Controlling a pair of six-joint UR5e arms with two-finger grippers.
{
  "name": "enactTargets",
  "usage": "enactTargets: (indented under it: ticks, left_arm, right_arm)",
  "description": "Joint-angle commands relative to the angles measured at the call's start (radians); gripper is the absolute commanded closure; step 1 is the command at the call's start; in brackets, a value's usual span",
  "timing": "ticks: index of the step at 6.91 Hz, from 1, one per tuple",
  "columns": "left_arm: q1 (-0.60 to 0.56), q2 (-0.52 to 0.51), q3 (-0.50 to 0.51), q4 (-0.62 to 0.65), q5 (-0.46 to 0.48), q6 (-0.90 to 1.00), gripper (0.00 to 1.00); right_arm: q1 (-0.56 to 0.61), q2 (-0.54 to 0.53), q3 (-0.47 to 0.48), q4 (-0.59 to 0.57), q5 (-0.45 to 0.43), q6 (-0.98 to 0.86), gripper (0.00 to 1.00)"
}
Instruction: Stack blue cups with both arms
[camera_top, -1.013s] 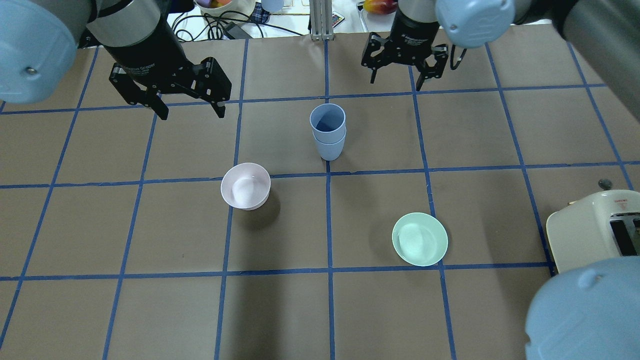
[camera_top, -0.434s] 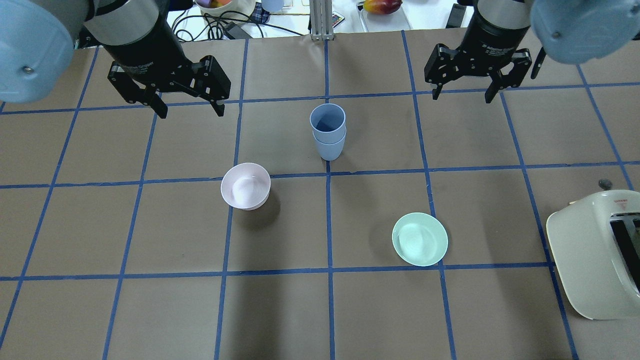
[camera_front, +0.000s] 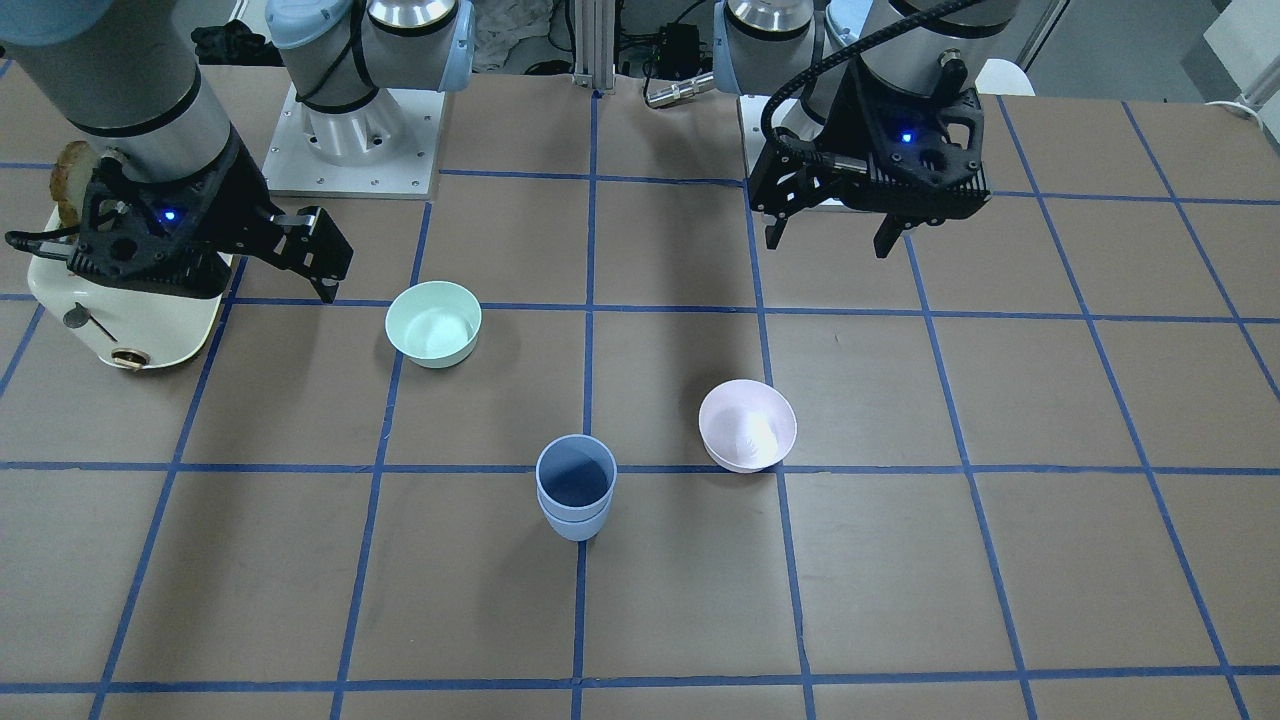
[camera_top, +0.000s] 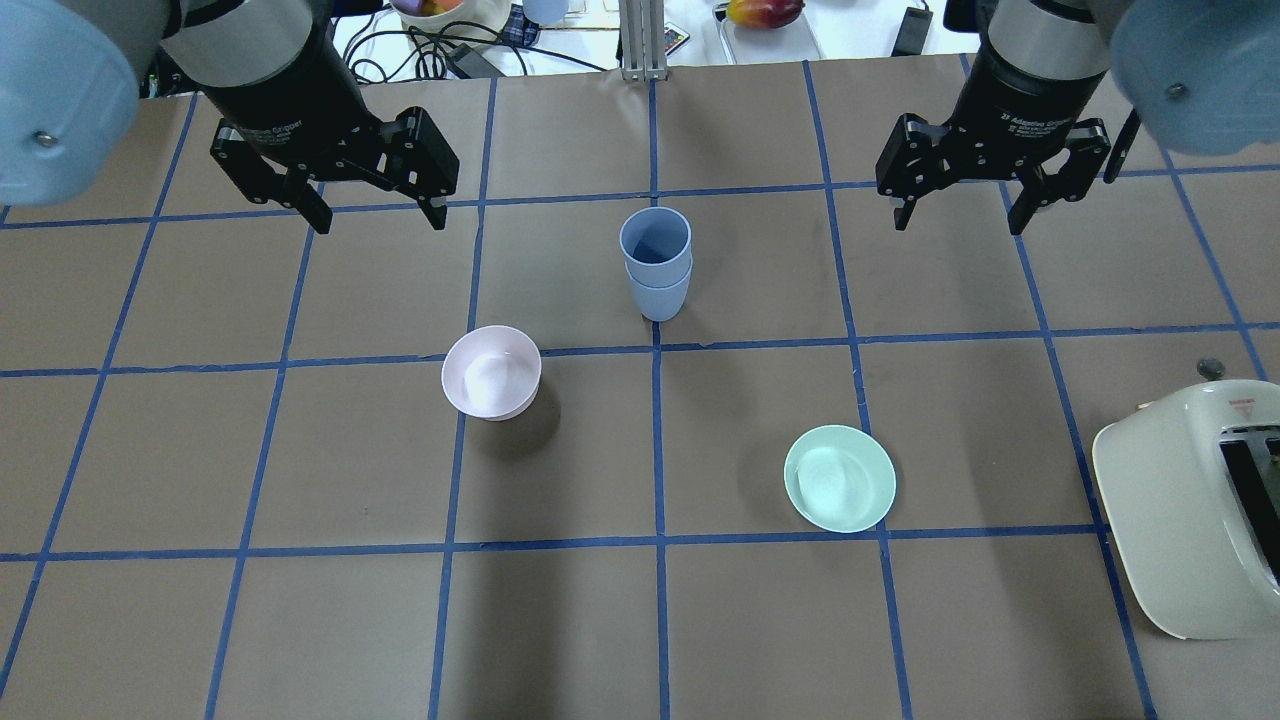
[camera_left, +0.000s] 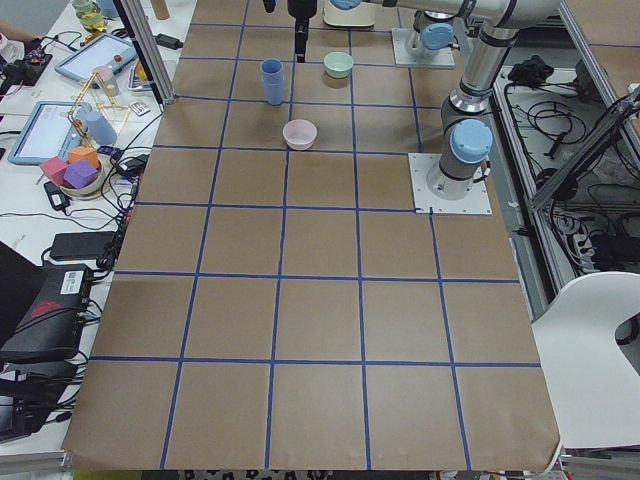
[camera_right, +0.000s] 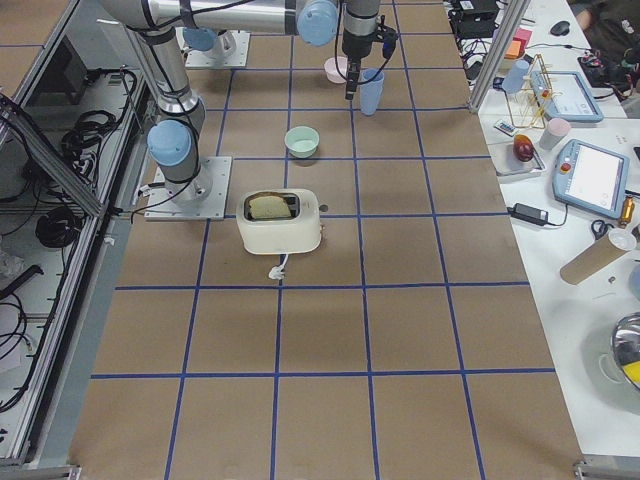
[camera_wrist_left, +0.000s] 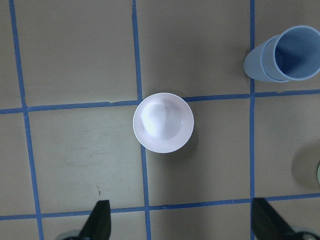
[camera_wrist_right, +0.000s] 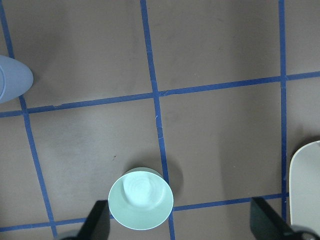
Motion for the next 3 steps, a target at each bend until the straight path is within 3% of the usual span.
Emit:
enactTargets:
  ticks: [1,3]
  left_arm:
    - [0.0,-0.005,-0.005,0.002,-0.005,-0.003,0.0]
    - [0.0,-0.007,-0.004,0.003,-0.005,-0.003,0.0]
  right_arm:
    - [0.0,-0.003,0.001,0.004,0.001,0.001,0.0]
    - [0.002,-0.003,0.002,0.004,0.004,0.001,0.0]
